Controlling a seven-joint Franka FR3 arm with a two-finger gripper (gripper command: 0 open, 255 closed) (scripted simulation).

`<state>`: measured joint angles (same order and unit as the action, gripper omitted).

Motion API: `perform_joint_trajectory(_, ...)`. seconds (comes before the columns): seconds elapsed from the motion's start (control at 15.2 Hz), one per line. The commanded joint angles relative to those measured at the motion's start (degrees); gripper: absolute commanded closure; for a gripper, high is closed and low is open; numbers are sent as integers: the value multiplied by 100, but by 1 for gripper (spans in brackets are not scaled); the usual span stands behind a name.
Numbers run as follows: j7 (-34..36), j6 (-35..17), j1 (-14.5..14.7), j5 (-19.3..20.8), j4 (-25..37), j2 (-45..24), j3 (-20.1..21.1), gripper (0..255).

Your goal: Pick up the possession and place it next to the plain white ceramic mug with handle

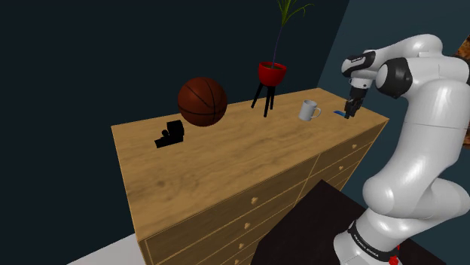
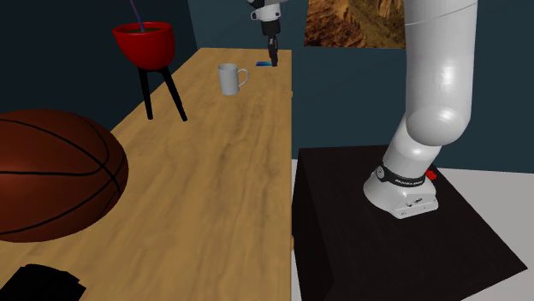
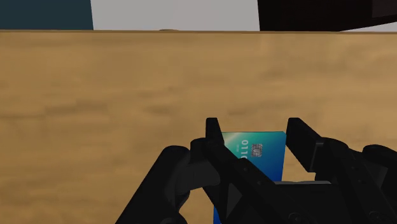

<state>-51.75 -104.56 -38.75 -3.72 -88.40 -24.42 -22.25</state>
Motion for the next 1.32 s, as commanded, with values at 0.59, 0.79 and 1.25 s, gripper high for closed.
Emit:
perform_joint_trajectory(0.59,-13,-729,-14,-99,-477,-266,56,255)
perform_joint_trajectory(0.79,-15,-791,-17,-109,-511,-295,62,255)
perform_joint_trajectory(1.25,-15,-790,-17,-109,-511,-295,62,0)
